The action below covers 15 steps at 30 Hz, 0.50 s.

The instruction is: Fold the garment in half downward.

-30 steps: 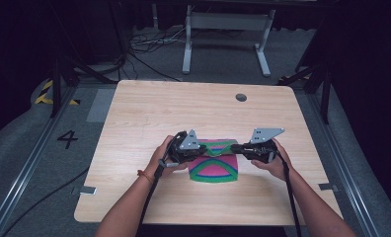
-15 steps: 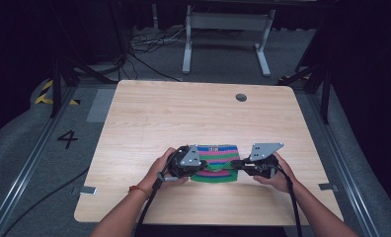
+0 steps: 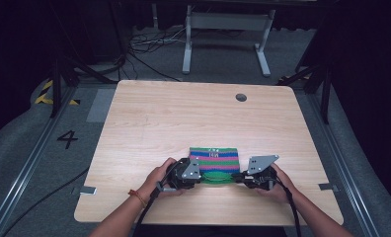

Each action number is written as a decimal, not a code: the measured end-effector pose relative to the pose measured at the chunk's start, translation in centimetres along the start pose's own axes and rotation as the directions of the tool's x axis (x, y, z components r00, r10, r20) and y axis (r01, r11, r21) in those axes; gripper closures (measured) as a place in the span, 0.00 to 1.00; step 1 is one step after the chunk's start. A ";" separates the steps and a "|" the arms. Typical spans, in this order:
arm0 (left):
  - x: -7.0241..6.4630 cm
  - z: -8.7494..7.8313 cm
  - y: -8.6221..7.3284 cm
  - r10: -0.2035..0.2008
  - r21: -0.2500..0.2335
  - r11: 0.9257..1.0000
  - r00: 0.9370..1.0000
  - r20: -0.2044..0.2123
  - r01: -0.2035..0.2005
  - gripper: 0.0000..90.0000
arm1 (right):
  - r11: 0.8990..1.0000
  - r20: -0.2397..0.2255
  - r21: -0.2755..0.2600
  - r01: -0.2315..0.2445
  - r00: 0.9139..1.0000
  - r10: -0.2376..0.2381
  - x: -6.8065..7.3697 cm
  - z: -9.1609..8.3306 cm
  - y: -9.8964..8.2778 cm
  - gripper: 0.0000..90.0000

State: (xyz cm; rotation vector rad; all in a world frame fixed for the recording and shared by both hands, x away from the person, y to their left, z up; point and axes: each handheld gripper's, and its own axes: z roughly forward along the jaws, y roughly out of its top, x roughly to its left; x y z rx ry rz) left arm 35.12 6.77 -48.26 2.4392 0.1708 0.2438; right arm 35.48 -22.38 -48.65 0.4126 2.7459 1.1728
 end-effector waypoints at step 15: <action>0.7 0.5 -2.0 -0.081 -0.059 0.995 0.997 -0.016 0.080 0.82 | 1.000 0.020 -0.012 -0.026 0.999 0.026 0.2 0.6 -0.7 0.80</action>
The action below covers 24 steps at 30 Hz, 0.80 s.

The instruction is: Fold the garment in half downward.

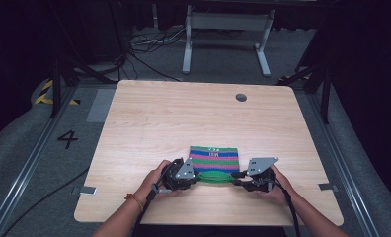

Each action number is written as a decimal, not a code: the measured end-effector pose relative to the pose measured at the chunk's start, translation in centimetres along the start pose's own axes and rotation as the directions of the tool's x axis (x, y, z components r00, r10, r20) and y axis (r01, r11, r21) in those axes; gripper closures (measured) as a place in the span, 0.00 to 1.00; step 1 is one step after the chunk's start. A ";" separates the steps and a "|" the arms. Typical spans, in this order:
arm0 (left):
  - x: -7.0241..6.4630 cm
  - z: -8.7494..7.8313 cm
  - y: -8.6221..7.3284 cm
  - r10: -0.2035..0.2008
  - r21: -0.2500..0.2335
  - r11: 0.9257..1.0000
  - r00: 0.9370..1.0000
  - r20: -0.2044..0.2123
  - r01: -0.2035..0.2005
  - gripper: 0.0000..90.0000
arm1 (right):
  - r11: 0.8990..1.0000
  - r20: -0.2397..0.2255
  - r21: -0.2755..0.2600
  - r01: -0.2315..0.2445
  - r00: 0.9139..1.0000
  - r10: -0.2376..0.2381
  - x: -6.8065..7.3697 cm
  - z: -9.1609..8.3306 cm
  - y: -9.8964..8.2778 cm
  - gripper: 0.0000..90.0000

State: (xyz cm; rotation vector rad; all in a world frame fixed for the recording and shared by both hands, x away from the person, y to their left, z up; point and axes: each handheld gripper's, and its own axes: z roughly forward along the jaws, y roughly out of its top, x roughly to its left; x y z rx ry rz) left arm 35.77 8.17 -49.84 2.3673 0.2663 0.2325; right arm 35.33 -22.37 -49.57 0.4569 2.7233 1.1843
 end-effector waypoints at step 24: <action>0.0 -1.5 0.8 -0.063 -0.014 0.998 0.996 -0.065 0.062 0.46 | 1.000 0.075 0.024 -0.013 0.997 0.012 0.1 -1.2 1.1 0.53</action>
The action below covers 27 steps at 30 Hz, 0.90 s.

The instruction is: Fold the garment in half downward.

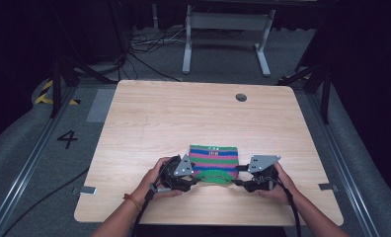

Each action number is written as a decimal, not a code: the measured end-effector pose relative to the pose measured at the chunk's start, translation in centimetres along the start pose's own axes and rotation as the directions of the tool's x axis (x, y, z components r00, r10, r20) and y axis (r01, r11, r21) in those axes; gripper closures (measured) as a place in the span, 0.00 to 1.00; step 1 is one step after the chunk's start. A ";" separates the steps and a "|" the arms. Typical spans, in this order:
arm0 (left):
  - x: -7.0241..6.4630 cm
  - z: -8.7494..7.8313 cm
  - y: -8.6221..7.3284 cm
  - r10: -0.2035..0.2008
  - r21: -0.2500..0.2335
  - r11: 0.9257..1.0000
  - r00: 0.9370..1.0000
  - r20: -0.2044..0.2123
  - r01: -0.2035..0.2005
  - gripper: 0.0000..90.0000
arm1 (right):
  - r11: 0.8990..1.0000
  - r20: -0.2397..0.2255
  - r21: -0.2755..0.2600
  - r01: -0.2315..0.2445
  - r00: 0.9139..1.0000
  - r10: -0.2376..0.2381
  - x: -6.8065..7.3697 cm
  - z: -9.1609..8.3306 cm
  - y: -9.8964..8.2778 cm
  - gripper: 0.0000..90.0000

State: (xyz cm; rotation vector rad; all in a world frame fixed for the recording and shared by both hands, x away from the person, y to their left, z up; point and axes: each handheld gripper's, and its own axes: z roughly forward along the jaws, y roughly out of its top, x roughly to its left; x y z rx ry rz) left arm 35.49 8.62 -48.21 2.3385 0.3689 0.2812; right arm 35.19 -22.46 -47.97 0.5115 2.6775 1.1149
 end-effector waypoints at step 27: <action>1.6 -4.0 -2.5 -0.054 0.082 0.995 0.997 -0.047 0.058 0.30 | 0.998 0.164 0.055 -0.011 0.986 0.002 -1.1 -4.1 -1.6 0.40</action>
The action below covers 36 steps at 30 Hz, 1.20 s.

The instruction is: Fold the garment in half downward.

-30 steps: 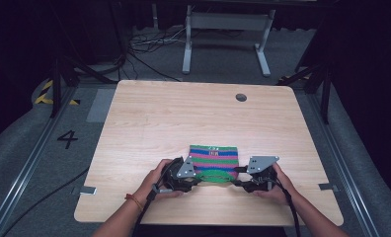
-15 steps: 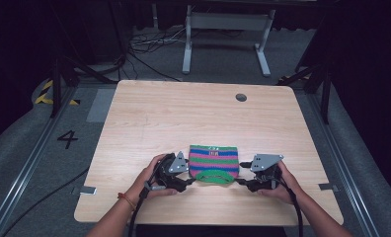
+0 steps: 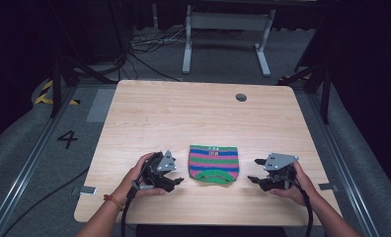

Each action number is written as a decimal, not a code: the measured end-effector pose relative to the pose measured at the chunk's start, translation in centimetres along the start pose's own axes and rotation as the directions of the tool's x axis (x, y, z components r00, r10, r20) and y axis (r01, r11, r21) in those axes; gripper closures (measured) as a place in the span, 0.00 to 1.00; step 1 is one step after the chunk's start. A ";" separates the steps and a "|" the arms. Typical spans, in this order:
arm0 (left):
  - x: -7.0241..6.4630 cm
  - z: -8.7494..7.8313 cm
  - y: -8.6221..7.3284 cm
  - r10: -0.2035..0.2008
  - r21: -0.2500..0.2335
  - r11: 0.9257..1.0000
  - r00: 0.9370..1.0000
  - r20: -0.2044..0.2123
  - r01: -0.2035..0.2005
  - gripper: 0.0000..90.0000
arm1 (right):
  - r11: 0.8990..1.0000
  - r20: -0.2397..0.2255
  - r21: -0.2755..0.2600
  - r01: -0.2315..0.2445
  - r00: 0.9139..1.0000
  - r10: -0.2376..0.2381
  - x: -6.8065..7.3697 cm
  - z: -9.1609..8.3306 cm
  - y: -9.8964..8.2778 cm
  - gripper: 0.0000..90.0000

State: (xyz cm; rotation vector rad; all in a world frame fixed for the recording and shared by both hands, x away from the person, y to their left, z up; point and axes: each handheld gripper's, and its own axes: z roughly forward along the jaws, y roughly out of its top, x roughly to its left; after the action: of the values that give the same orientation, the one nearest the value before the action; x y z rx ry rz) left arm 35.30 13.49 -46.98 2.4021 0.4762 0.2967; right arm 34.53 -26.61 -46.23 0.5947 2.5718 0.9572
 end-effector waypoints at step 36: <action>1.1 -5.8 -8.3 -0.139 0.037 0.989 0.986 -0.094 0.143 0.26 | 0.988 0.111 0.030 -0.152 0.983 0.148 -1.6 -5.2 -7.8 0.32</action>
State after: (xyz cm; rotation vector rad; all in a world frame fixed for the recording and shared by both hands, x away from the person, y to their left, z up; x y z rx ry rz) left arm 32.24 23.12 -47.91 2.3899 0.6980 0.3363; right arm 31.59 -35.53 -47.50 0.8384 2.4820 0.8968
